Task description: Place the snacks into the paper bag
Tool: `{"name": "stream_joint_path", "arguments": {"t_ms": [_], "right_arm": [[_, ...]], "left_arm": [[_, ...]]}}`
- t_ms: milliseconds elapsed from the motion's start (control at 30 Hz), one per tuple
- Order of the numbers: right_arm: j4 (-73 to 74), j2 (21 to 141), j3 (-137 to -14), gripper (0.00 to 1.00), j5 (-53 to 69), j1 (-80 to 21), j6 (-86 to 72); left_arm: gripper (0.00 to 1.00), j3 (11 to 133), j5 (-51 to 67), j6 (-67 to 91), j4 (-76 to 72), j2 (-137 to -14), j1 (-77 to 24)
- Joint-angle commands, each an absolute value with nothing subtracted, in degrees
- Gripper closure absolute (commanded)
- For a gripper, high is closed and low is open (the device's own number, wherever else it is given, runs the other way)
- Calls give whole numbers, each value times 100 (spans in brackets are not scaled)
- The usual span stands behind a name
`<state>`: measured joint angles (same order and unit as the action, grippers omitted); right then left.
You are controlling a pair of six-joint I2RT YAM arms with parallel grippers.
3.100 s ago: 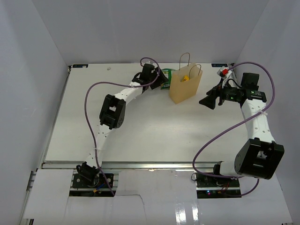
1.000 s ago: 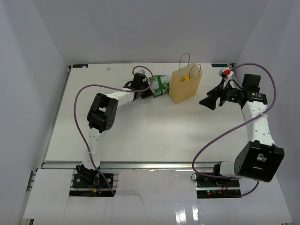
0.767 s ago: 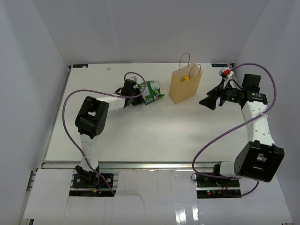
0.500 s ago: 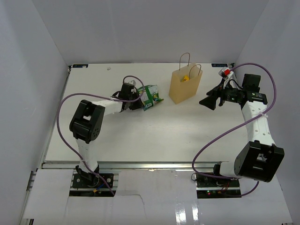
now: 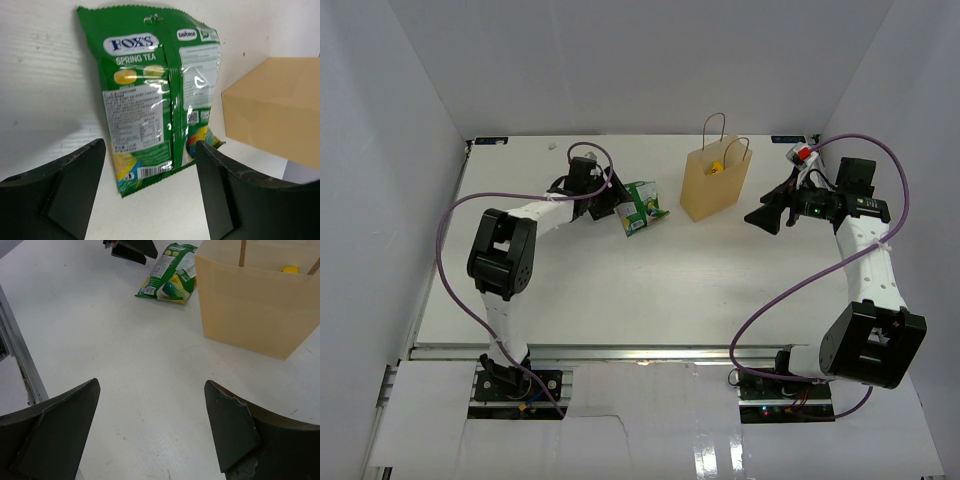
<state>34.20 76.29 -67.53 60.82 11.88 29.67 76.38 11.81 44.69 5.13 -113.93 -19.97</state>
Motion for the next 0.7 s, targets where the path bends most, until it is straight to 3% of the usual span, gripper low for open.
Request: {"name": "stream_joint_path", "arguments": {"t_ms": [0,433,667], "right_arm": [[3270,7515,-6864,9,6232,1169,2883],[3147,7506,-6794,9,6240,1169,2769],[3155,7488,-6803,9,6231,1169,2769]], "left_arm": [[17,8173,1284,4711,957,-11653,-2013],[19,8859,1370,4702,1670,-12392,-2057],[40,9026,1723,4597,1556,-12709,-2101]]}}
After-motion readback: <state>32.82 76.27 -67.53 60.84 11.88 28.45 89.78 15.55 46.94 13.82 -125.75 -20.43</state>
